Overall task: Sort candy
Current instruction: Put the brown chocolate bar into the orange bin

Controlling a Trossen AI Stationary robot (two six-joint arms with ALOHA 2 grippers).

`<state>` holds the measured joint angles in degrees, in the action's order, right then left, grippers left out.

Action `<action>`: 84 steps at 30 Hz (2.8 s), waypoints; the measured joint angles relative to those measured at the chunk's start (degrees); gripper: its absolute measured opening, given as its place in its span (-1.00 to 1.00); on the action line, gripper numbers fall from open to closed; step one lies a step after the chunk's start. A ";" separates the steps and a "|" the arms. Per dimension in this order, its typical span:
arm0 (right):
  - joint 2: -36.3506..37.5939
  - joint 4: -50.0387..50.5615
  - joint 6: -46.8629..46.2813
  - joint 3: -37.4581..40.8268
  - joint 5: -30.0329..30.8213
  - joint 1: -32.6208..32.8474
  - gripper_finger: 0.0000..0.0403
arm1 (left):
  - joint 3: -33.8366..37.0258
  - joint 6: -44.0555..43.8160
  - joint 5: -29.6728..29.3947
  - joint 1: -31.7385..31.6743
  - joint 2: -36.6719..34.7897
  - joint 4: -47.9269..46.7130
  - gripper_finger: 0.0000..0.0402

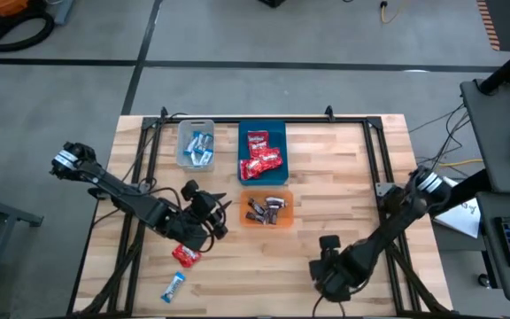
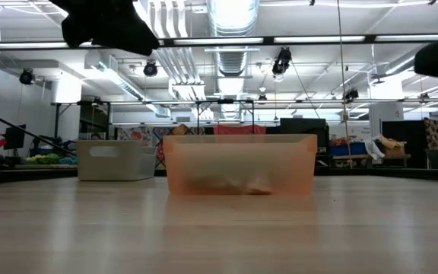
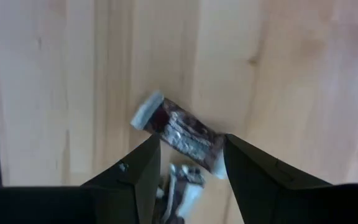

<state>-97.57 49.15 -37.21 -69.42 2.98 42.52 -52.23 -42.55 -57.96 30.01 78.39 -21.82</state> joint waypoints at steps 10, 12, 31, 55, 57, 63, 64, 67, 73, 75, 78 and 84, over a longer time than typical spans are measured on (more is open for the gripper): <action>-10.22 12.29 2.41 -8.41 -0.63 0.30 -0.17 | -0.57 2.48 0.05 1.70 0.00 -0.09 -0.43; -10.72 12.96 3.24 -8.95 -0.98 0.39 -0.17 | -0.57 3.07 0.01 1.76 0.00 -0.08 -0.43; -12.78 6.85 13.87 -6.26 -0.32 -2.32 -0.46 | -0.57 4.00 -0.04 1.77 0.20 0.00 -0.43; 0.38 3.89 17.68 -5.89 10.97 -4.98 -0.96 | -0.57 2.97 0.02 1.83 0.20 -0.02 -0.43; 1.86 3.35 17.85 -5.82 13.40 -4.98 -0.96 | -0.57 2.78 0.02 1.83 0.20 0.00 -0.43; 7.45 -2.77 22.59 -5.80 21.48 -6.20 -0.96 | -0.57 2.47 0.03 1.83 0.20 0.24 -0.43; 8.10 -3.79 23.61 -5.67 21.49 -6.89 -0.96 | -0.57 2.41 0.02 1.83 0.20 0.28 -0.43; 9.02 -4.82 27.91 -5.10 14.94 -8.84 -0.96 | -0.57 2.39 0.84 1.83 0.20 0.26 -0.43; 7.01 -4.63 30.05 -4.51 7.20 -9.94 -0.92 | -0.57 1.97 4.45 1.83 0.20 0.20 -0.43; 5.56 -3.77 26.84 -4.51 6.04 -10.01 -0.87 | -0.57 1.67 4.55 1.83 0.20 0.18 -0.43; 3.08 -0.58 21.08 -4.51 2.32 -9.66 -0.73 | -0.57 1.49 4.55 1.83 0.20 0.20 -0.43; -2.22 1.56 17.66 -4.27 1.03 -6.47 -0.35 | -0.57 1.47 4.54 1.83 0.20 0.23 -0.43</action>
<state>-99.79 50.71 -19.55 -73.69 4.01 36.05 -52.80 -41.07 -53.41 31.83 78.59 -21.60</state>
